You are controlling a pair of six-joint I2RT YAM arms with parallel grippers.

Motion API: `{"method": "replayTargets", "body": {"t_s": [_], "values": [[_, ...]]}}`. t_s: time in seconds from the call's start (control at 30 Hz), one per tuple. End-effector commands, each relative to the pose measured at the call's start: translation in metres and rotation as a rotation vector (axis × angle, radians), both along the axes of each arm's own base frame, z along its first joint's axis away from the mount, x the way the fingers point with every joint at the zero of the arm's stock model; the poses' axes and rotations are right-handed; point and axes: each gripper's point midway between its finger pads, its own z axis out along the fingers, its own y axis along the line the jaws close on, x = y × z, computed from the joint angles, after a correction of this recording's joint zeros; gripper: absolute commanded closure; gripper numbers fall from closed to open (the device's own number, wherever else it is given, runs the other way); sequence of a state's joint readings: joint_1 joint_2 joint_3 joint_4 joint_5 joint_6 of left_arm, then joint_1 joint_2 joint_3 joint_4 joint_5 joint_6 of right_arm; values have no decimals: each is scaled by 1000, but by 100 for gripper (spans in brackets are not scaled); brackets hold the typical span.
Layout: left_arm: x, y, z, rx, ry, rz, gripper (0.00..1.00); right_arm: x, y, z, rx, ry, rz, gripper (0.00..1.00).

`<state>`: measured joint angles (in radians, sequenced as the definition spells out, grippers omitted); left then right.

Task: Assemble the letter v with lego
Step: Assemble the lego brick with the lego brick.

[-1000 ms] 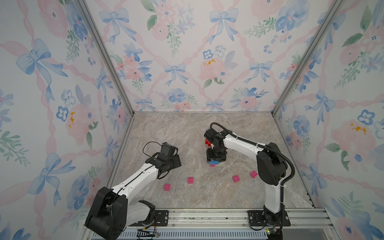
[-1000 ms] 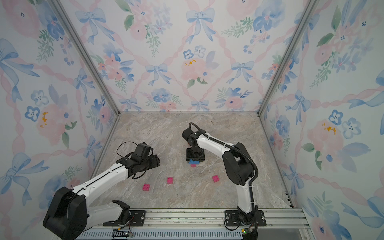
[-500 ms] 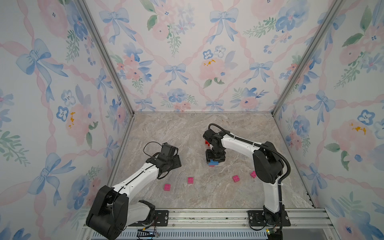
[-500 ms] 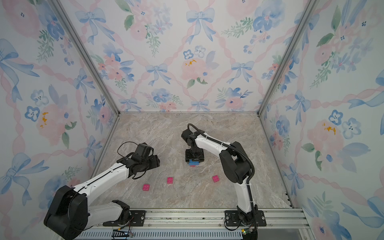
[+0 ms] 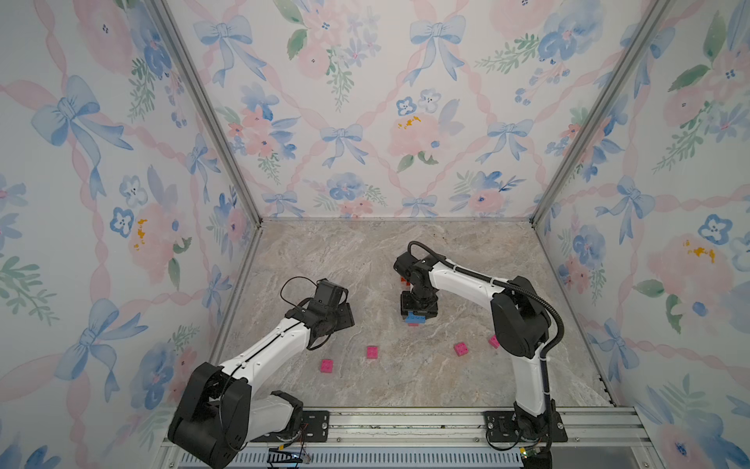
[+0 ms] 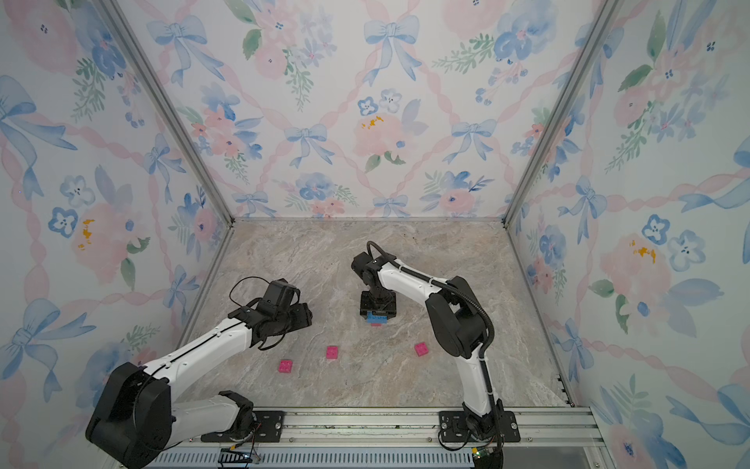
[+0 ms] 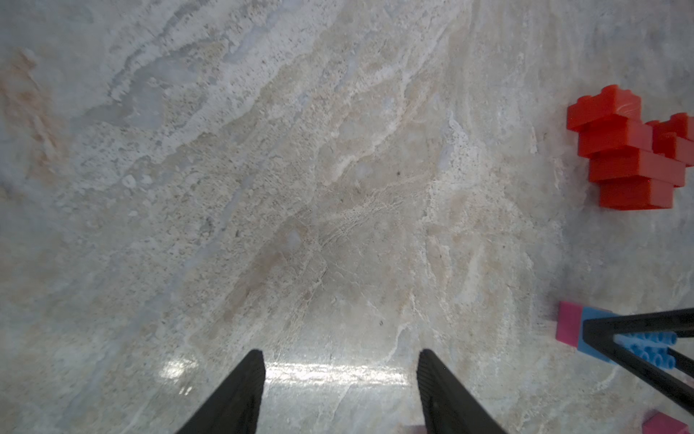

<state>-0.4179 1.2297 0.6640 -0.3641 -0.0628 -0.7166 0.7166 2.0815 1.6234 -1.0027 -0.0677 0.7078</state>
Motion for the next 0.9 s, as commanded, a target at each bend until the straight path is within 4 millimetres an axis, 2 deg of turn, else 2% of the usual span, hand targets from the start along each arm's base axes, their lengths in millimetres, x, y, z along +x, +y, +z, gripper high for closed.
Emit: {"method": "replayTargets", "body": {"t_s": [0.0,0.17,0.37,0.47,0.63,0.8,0.87], "values": [[-1,5,-2,27,10,-5,32,-16,-3,-26,-71,78,-18,82],[-2,4,-4,29,15,-12,33,-20,9,-27,-88,69,58,82],[-3,5,-5,29,17,-14,33,-26,-1,-34,-106,73,59,82],[-2,4,-5,27,17,-14,33,-17,-7,-37,-91,47,35,80],[1,0,-1,13,11,-20,33,11,-14,-24,-92,-15,54,65],[1,1,3,8,-3,-15,33,17,-11,-11,-101,-25,103,52],[0,1,2,6,0,-15,33,18,-5,-4,-75,-30,101,42]]}}
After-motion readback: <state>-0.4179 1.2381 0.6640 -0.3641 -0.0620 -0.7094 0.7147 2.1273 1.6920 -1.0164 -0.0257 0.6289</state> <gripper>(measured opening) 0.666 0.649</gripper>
